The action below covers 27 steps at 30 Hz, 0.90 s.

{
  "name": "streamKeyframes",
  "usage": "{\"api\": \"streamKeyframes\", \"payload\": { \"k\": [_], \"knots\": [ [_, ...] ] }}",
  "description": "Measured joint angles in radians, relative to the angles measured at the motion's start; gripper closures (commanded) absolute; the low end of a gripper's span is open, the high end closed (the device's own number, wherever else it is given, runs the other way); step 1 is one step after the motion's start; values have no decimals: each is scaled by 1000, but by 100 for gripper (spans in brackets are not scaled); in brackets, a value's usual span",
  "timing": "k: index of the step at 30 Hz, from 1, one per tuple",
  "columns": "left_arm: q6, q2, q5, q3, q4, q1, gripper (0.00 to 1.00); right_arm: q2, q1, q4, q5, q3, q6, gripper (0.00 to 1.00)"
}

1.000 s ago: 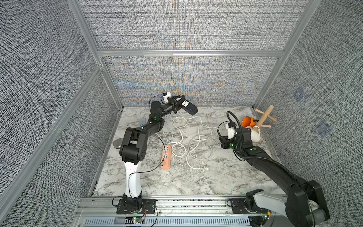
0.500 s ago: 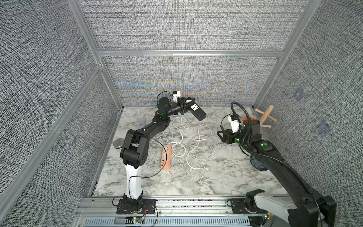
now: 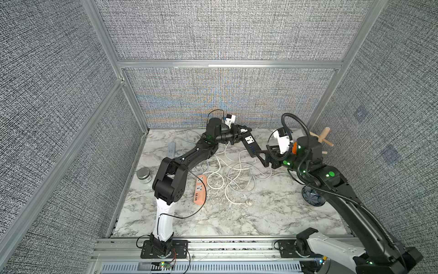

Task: Unwrap the cord wrapped around the power strip
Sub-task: Unwrap the power cord from the power strip.

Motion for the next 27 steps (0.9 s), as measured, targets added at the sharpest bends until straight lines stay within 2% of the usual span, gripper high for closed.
{"api": "streamKeyframes", "payload": {
  "k": [4, 10, 18, 19, 22, 27],
  "knots": [
    [61, -14, 1, 22, -74, -18, 100, 56, 25, -1, 47, 26, 9, 13],
    [111, -55, 10, 27, -131, -23, 100, 148, 35, -11, 114, 57, 8, 26],
    [151, -66, 19, 56, -154, -35, 100, 212, 43, 8, 105, 54, 8, 28],
    [151, -66, 19, 61, -154, -37, 100, 221, 43, 12, 105, 54, 8, 33],
    [154, -66, 15, 67, -155, -42, 100, 239, 43, 13, 83, 57, -5, 60],
    [132, -70, 2, 62, -183, -45, 100, 228, 35, 3, 89, 48, -27, 75]
  ]
}}
